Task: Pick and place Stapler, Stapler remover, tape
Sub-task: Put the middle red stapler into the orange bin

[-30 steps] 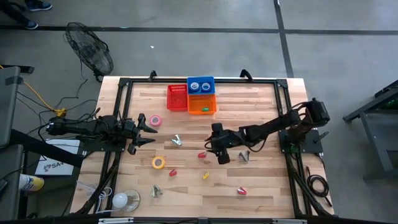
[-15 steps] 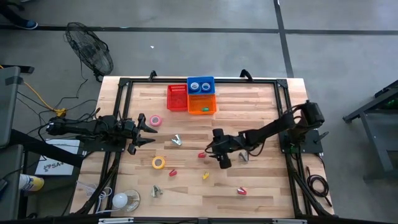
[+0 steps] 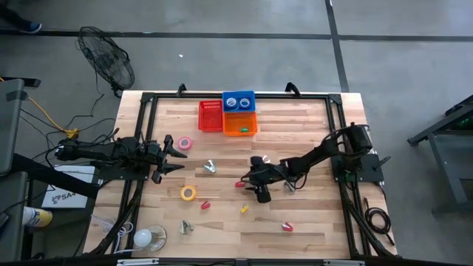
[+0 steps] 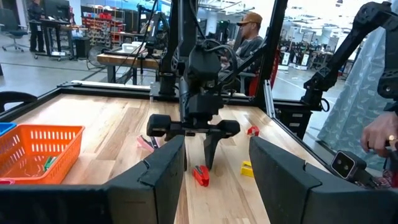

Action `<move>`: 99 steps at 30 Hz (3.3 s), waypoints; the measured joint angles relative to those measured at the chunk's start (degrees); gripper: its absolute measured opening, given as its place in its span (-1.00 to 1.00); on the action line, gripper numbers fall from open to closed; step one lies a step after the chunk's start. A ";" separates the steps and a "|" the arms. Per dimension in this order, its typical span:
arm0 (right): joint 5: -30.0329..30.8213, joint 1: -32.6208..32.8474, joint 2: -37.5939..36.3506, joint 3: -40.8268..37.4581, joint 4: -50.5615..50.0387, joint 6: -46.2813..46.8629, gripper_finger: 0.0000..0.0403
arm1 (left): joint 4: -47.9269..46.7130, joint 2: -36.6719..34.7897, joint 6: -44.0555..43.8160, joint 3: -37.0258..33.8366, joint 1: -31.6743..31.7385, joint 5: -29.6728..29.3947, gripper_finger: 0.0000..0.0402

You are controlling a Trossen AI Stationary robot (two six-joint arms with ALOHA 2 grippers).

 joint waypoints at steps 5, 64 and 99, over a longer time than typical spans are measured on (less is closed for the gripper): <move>-2.35 -0.78 0.44 -0.02 1.24 0.28 0.08 | 0.00 -0.01 0.00 0.01 0.00 0.00 -0.11; -5.87 -7.75 -1.86 2.63 2.09 1.29 -0.58 | 0.02 -0.01 0.02 -0.02 0.00 0.00 -0.11; -3.66 -34.55 -6.36 9.65 -14.06 -14.24 -0.56 | 0.02 -0.01 0.02 -0.02 0.00 0.01 -0.11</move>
